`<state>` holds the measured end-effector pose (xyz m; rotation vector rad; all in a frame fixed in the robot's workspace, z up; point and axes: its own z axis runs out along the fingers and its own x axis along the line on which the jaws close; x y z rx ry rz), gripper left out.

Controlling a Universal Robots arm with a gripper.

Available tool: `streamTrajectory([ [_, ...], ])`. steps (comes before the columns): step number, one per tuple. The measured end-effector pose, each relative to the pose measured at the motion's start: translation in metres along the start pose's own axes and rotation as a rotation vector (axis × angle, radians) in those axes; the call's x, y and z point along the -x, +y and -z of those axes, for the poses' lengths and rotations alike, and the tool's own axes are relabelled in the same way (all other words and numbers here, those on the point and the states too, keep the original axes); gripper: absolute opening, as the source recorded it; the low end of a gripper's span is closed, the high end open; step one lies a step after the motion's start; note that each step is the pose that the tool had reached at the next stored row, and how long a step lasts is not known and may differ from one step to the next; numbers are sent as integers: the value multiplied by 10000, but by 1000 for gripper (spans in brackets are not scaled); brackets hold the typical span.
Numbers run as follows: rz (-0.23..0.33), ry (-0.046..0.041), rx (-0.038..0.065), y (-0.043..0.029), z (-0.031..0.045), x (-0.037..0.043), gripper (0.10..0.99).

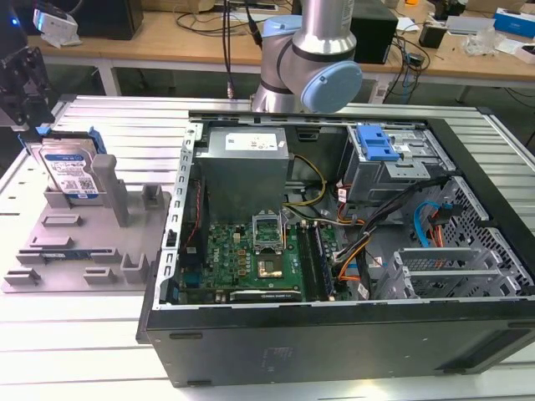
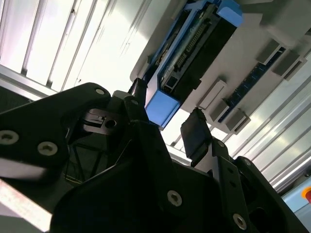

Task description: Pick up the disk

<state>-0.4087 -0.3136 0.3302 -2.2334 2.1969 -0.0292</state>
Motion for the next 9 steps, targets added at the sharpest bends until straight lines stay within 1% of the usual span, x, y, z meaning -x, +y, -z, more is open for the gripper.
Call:
streamTrajectory([
  [2,0,0,-1,1,-30,0,557],
  [9,1,0,-1,8,-77,0,557],
])
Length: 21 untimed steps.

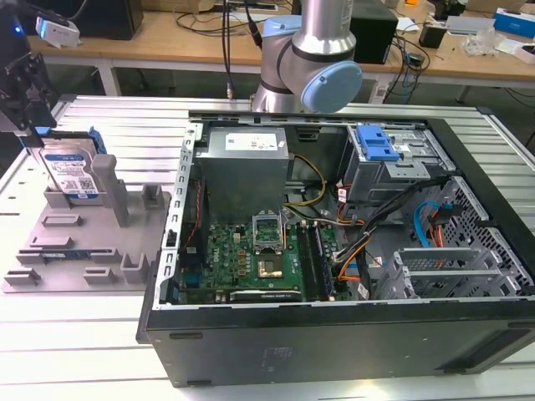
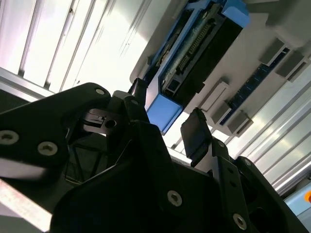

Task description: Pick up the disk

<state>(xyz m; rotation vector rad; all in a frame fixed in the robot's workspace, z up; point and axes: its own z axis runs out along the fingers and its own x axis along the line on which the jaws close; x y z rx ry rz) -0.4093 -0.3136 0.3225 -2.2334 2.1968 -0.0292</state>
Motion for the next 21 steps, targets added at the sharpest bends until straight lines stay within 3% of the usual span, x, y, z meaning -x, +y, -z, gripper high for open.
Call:
streamTrajectory([
  [12,-1,0,-1,15,-142,1,557],
  [13,0,0,0,16,-149,1,541],
  [15,0,0,0,19,-167,2,408],
  [21,0,0,1,22,-199,2,408],
])
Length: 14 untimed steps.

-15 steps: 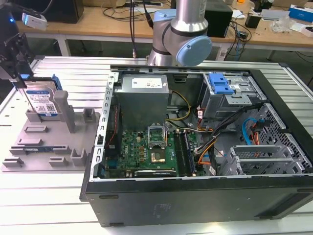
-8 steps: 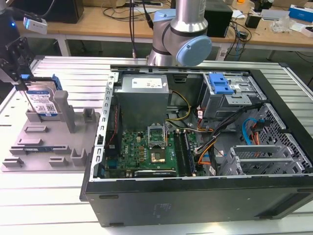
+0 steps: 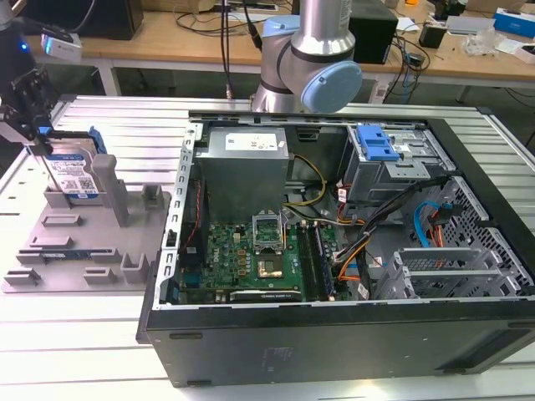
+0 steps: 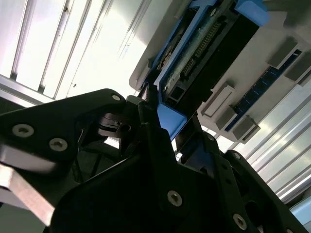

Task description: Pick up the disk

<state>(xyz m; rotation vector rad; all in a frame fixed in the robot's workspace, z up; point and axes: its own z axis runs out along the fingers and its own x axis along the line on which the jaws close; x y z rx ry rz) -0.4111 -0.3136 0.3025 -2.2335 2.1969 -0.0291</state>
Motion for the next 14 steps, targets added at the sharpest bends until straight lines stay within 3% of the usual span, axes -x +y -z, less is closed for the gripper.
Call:
streamTrajectory([
  [11,0,-3,-2,2,-29,-10,408],
  [14,-1,-4,-1,2,-32,-16,365],
])
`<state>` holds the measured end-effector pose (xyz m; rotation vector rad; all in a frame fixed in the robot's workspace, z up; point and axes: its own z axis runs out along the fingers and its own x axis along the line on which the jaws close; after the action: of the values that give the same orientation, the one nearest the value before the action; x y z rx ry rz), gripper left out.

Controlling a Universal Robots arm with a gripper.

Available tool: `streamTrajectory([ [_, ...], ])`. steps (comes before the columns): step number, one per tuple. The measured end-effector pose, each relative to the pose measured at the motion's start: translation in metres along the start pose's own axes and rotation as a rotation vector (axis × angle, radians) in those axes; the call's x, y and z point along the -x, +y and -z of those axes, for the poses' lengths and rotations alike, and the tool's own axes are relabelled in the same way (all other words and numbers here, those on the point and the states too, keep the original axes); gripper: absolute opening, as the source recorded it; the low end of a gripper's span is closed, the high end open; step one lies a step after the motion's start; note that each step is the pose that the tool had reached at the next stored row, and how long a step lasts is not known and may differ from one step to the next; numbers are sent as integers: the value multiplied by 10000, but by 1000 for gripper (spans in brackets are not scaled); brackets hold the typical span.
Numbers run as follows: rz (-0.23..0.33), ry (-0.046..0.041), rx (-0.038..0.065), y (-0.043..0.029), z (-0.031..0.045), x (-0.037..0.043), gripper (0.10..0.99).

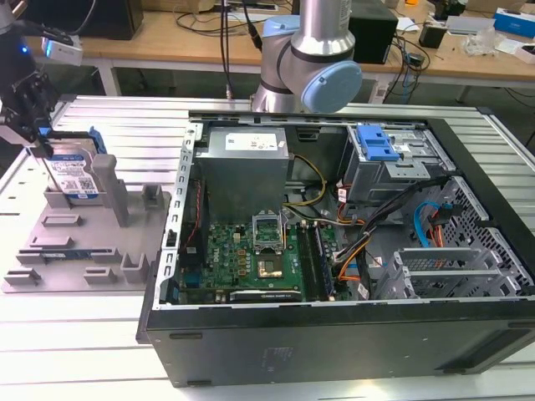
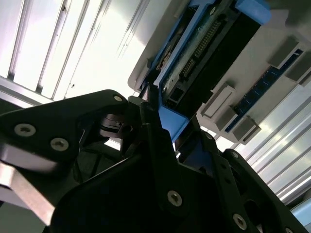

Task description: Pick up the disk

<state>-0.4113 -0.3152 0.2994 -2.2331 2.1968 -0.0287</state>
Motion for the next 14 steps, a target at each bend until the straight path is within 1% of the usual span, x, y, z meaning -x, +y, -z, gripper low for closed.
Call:
streamTrajectory([
  [4,0,1,0,0,-3,-10,365],
  [5,1,2,0,1,4,-11,365],
  [7,1,0,-2,-1,46,-11,365],
  [9,1,0,-1,-3,156,-12,365],
  [11,0,0,-1,-5,294,-12,365],
  [14,0,0,-1,-8,448,-13,365],
])
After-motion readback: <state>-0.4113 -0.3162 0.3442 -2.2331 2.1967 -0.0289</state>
